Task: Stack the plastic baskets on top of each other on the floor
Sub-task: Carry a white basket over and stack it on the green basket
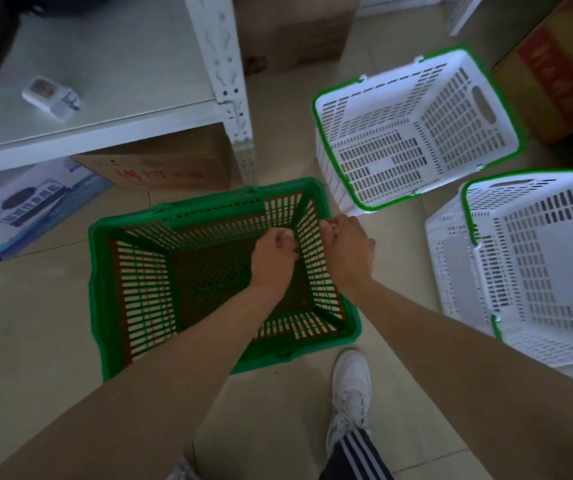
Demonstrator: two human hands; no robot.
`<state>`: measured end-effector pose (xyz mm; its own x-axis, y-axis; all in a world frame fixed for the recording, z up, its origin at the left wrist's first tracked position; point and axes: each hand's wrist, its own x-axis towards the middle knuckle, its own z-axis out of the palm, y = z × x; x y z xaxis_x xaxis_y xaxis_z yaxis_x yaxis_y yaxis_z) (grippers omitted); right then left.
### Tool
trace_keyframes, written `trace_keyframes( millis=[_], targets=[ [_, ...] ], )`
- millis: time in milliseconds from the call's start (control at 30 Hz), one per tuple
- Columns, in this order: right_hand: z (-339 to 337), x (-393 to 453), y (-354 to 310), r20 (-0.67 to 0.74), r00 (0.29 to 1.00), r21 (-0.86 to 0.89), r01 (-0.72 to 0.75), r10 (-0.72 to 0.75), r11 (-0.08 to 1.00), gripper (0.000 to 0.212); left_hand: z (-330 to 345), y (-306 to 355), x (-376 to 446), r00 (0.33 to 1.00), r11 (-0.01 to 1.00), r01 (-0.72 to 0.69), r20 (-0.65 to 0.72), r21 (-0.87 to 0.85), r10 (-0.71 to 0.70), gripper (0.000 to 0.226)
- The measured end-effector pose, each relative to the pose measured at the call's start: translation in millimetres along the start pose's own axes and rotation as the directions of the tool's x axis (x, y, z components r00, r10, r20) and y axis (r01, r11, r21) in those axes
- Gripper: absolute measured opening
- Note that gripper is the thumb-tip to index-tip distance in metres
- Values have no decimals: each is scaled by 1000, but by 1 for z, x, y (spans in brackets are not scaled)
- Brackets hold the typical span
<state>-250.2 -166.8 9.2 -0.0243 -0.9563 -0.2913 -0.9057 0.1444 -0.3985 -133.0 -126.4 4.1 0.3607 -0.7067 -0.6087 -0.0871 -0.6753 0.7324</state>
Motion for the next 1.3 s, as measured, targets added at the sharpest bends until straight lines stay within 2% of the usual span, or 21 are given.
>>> trace_keyframes(
  millis=[167,267,467,633,767,1033,1300],
  targets=[
    [-26,-2,32,29,991,162,-135,132,977,32,54,30,-16,986,987,112,140,-118,-95,22],
    [-43,-2,59,59,981,253,-195,186,948,33,85,49,-28,975,990,122,194,-72,-106,18],
    [-75,-1,125,45,933,407,-342,356,847,34,151,84,-42,956,999,23,290,47,-35,23],
    [-99,0,182,29,857,513,-455,515,728,39,216,109,-53,930,978,-126,363,166,58,20],
    [-116,3,216,52,816,510,-517,576,687,35,258,119,-57,906,933,-229,411,279,100,18],
    [-144,11,287,72,703,567,-613,708,550,38,340,138,-62,821,737,-453,557,503,124,26],
    [-160,17,336,129,608,647,-650,783,398,44,392,157,-50,687,411,-689,719,597,106,29]
  ],
)
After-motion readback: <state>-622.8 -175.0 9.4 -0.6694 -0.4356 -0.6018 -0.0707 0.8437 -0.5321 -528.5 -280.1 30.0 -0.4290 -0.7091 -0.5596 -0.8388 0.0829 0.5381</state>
